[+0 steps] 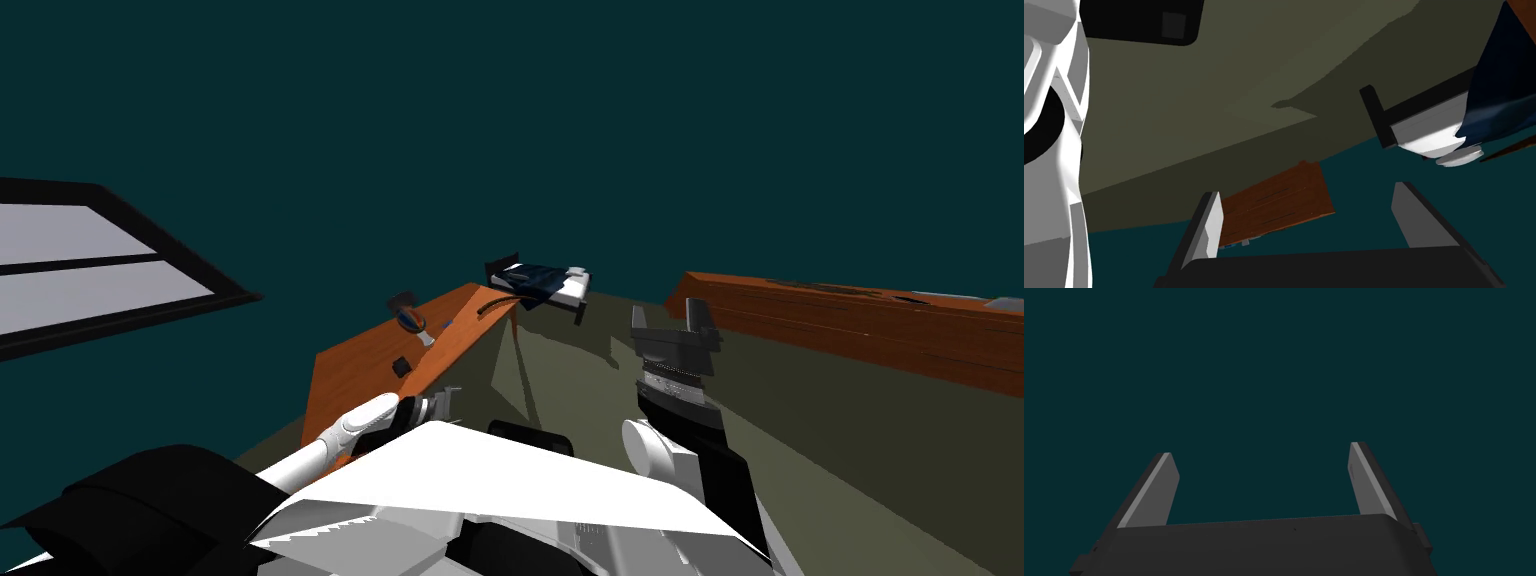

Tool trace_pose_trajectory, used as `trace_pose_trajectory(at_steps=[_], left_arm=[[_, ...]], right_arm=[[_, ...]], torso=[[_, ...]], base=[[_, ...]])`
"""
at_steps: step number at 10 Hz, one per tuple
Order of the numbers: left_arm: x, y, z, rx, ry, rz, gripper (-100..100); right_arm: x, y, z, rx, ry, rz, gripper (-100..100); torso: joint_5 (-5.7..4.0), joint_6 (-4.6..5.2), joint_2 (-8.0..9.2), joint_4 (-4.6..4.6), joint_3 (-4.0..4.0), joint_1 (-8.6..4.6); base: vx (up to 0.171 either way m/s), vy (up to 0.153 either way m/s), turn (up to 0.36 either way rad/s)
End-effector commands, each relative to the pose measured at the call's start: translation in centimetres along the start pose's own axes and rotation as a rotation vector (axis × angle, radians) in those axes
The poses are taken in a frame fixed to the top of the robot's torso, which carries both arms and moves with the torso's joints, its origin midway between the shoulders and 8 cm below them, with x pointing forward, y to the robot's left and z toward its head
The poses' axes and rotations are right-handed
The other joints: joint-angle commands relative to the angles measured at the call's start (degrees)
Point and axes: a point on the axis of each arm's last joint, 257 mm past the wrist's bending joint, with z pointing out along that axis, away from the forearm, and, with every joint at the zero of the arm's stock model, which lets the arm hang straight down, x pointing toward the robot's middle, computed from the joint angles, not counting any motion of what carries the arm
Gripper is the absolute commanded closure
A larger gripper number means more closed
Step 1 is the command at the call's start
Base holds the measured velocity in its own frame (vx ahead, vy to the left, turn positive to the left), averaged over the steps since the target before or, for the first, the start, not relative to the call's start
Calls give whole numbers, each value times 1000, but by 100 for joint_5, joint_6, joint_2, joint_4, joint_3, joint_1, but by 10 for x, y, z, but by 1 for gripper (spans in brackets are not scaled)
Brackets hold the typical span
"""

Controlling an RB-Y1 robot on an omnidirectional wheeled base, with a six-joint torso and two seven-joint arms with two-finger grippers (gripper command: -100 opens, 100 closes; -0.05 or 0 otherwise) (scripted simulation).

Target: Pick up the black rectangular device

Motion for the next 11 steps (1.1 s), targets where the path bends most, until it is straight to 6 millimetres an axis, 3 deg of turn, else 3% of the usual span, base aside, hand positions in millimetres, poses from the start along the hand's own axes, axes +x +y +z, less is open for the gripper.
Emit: trace_pose_trajectory(at_steps=[1, 2, 3, 4, 5, 6, 7, 9, 11], left_arm=[[28, -4, -11, 37, 71, 55, -100], [30, -5, -11, 41, 78, 66, -100], [53, -7, -19, 72, 131, 108, -100], [55, -8, -20, 76, 139, 118, -100], [76, -9, -29, 111, 191, 166, -100], [78, -10, -30, 112, 196, 166, -100], [96, -11, -39, 148, 241, 214, -100], [101, -11, -41, 148, 250, 208, -100], [132, -11, -61, 213, 329, 285, -100]], right_arm=[[0, 0, 0, 0, 0, 0, 0], [0, 0, 0, 0, 0, 0, 0], [0, 0, 0, 0, 0, 0, 0], [0, 0, 0, 0, 0, 0, 0], [0, 0, 0, 0, 0, 0, 0], [0, 0, 0, 0, 0, 0, 0], [0, 0, 0, 0, 0, 0, 0], [0, 0, 0, 0, 0, 0, 0], [0, 0, 0, 0, 0, 0, 0]], torso=[[0, 0, 0, 0, 0, 0], [0, 5, -2, 0, -1, 3], [-1, 0, -1, 0, -1, -6], [-1, 5, 4, 1, 2, -4], [-1, 0, 1, 1, 1, -3], [-1, 4, -1, 0, -1, 3], [1, -1, -8, -1, -4, 1], [1, 0, -4, -1, -3, 2], [-2, 5, -8, -1, -4, -6]], base=[[-9, 98, -246], [-17, 76, -147], [-37, 85, -248], [-24, 88, -168], [-19, 101, -259], [-2, 100, -125], [-4, 119, -202], [-21, 71, -86], [-16, 120, -296]])
